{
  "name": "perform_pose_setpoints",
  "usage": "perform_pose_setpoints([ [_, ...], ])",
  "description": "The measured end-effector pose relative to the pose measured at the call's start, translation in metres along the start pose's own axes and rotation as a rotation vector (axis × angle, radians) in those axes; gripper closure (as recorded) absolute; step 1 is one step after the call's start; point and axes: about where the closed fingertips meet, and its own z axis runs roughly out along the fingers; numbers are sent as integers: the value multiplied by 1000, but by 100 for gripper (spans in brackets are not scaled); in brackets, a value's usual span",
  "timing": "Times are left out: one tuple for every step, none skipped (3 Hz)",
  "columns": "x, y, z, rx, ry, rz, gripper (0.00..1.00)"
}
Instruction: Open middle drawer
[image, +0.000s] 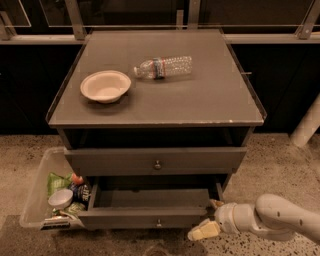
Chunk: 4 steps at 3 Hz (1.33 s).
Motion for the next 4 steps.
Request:
perform_pose_setpoints([
  [9, 17, -14, -39, 3, 43, 0],
  [15, 28, -24, -68, -9, 83, 0],
  [9, 25, -39, -26, -57, 82, 0],
  [-17, 1, -71, 128, -153, 20, 0],
])
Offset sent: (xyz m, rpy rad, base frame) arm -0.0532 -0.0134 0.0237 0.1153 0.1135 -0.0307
